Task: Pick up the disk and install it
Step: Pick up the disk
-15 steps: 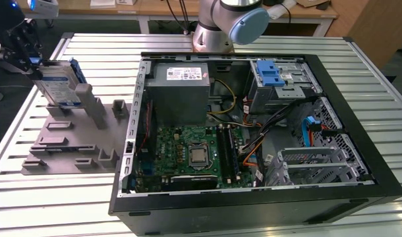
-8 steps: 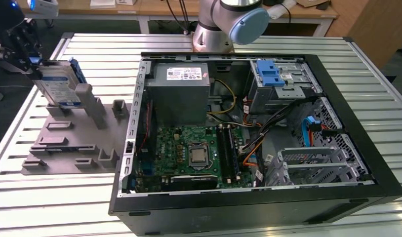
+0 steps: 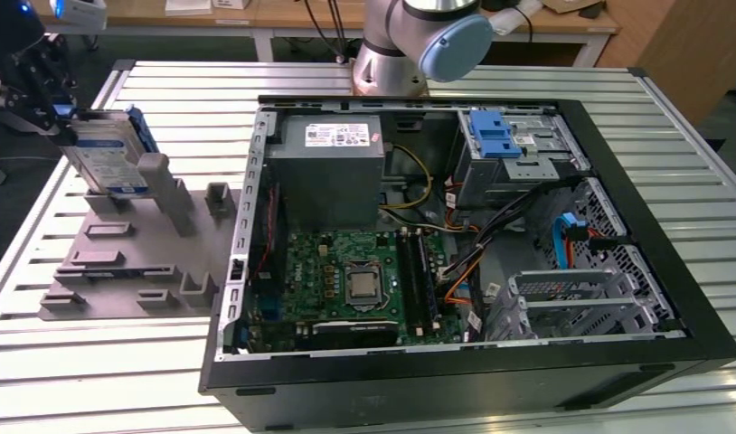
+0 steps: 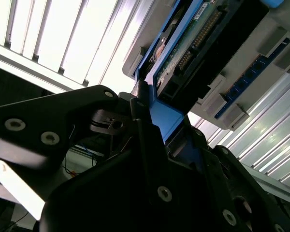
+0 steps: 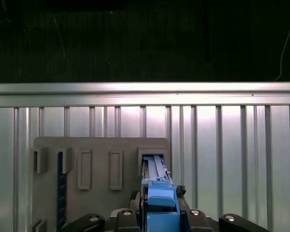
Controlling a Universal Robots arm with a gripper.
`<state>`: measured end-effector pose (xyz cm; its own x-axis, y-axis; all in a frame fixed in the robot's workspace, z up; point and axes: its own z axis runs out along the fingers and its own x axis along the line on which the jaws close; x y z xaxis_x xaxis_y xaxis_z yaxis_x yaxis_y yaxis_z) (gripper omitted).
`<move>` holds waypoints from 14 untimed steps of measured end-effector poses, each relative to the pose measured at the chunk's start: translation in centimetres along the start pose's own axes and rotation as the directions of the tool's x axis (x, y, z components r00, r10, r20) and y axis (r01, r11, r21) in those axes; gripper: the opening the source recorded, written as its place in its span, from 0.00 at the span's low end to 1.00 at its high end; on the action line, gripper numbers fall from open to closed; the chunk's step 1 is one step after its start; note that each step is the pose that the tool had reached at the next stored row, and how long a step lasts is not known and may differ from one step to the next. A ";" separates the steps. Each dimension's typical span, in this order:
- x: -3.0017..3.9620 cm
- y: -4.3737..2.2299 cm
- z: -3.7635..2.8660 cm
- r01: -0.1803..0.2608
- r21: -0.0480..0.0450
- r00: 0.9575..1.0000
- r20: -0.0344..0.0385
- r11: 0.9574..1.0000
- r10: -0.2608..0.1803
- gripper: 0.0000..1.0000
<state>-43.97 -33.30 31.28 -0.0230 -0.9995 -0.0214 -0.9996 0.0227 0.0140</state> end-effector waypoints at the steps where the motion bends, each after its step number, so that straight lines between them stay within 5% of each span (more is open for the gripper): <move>1: 0.00 0.00 -0.02 0.000 0.000 1.000 0.000 1.000 0.000 0.36; 14: -0.01 0.01 -0.41 0.000 0.000 1.000 0.000 1.000 0.000 0.36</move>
<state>-43.97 -33.30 31.70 -0.0230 -0.9995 -0.0214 -0.9996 0.0227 0.0140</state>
